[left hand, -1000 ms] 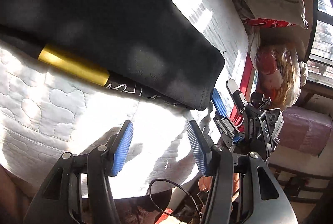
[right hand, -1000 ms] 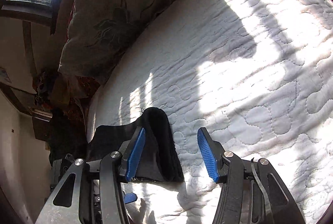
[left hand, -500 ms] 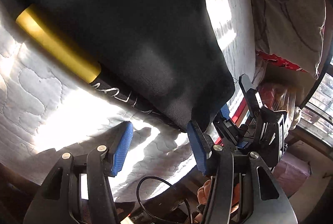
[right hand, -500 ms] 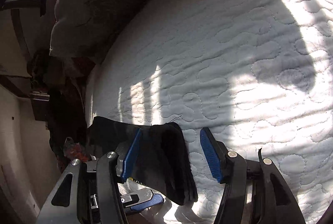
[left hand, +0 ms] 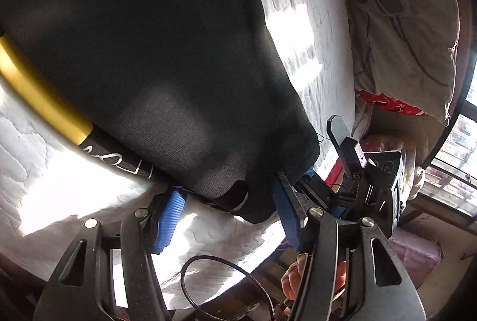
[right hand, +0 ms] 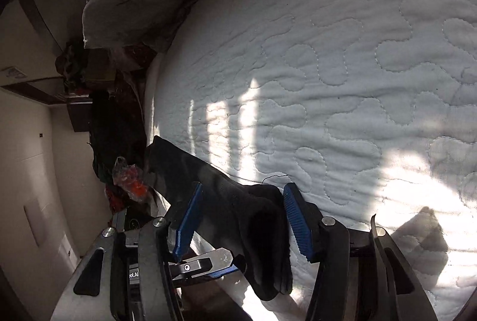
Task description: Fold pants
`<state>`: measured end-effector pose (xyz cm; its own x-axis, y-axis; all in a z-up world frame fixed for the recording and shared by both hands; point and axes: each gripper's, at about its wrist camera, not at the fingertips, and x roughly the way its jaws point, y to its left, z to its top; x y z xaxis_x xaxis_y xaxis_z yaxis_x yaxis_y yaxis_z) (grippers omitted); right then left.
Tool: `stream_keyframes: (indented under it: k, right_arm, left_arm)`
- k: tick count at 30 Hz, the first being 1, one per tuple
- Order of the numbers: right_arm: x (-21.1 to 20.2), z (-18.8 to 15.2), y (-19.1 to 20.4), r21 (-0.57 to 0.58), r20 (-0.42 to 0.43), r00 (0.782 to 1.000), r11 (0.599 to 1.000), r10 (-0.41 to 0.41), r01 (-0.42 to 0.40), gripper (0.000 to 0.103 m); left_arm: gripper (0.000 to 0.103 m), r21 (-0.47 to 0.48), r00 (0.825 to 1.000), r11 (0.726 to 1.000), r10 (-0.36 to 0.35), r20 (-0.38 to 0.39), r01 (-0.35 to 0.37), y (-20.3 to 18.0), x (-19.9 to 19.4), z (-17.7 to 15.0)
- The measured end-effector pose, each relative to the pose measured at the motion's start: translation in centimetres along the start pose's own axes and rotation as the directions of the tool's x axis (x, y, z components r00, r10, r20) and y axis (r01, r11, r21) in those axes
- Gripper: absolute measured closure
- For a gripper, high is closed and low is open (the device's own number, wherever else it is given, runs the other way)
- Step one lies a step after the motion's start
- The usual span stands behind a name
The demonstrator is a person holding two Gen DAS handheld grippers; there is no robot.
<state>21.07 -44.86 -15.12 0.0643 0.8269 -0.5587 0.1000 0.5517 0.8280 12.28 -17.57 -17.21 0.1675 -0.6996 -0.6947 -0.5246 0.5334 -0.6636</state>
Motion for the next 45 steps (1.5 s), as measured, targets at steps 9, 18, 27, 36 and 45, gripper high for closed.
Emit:
stream_keyframes:
  k: [9, 18, 27, 36, 45]
  right_arm:
    - [-1.5, -0.7, -1.9, 0.045, 0.043, 0.991, 0.991, 0.125, -0.127, 0.045]
    - [-0.9, -0.8, -1.5, 0.025, 0.032, 0.998, 0.998, 0.059, -0.06, 0.06]
    - [-0.8, -1.5, 0.2, -0.056, 0.057, 0.988, 0.988, -0.142, 0.145, 0.087]
    - [-1.4, -2.5, 2.2, -0.068, 0.084, 0.97, 0.97, -0.229, 0.235, 0.087]
    - [-1.8, -3.3, 5.3, -0.061, 0.12, 0.959, 0.963, -0.255, 0.263, 0.087]
  left_arm:
    - [0.048, 0.075, 0.996, 0.993, -0.092, 0.003, 0.092, -1.3, 0.6, 0.5]
    - [0.051, 0.056, 0.994, 0.993, -0.1, -0.036, 0.102, -0.8, 1.1, 0.0]
    - [0.092, 0.061, 0.993, 0.995, -0.074, -0.088, 0.079, -1.6, 2.3, 1.5]
    - [0.095, 0.064, 0.987, 0.992, -0.096, -0.127, 0.105, -1.8, 2.0, 1.5]
    - [0.095, 0.042, 0.977, 0.985, -0.159, -0.145, 0.167, -1.8, -0.2, 1.6]
